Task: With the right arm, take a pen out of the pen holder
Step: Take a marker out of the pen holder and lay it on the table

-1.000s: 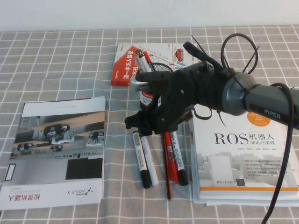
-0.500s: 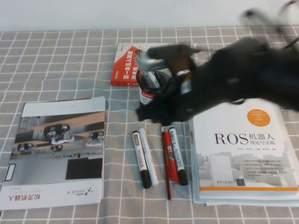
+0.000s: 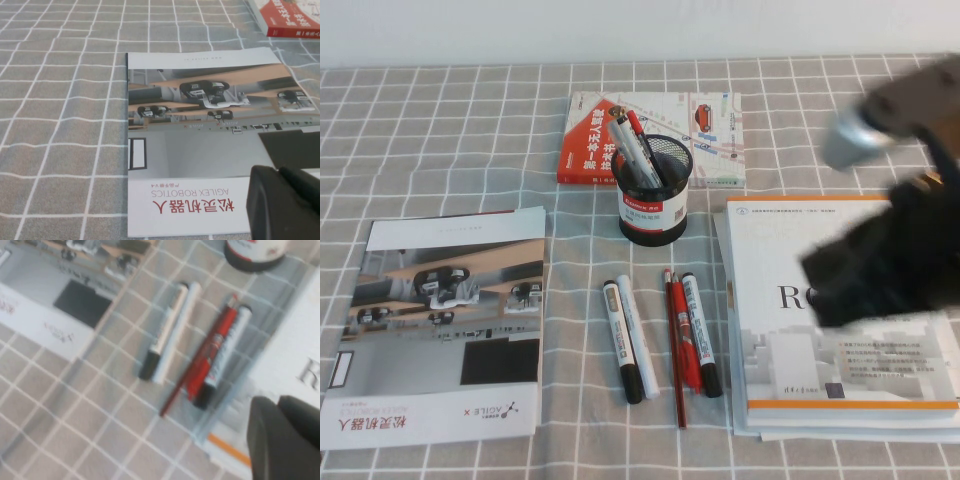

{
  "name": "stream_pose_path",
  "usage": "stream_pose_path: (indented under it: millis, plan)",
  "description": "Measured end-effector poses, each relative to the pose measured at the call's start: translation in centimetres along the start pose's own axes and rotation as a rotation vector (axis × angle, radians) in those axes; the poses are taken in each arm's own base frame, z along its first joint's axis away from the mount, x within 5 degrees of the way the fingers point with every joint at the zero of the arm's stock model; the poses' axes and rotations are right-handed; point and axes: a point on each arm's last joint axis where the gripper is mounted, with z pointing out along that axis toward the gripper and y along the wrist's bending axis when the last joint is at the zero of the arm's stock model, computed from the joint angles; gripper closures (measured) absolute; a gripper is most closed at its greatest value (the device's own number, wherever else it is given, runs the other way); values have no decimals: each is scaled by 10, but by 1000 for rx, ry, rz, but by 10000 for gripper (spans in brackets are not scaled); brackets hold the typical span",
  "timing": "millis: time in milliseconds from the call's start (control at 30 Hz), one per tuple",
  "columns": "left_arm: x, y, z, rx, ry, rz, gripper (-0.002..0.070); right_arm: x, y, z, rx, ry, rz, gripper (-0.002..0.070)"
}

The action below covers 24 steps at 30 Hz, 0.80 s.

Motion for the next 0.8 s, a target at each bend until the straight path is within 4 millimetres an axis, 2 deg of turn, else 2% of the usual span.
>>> stream_pose_path:
  millis: [200,300,567,733,800]
  plan:
    - [0,0,0,0,0,0,678,38,-9,-19,31,91,-8,688]
    - [0,0,0,0,0,0,678,48,-12,-21,52,145,-15,688]
    - [0,0,0,0,0,0,678,61,-19,-4,92,98,-67,688]
    - [0,0,0,0,0,0,678,81,-31,10,120,-38,-49,688]
    - [0,0,0,0,0,0,678,95,-45,16,146,-118,-27,688]
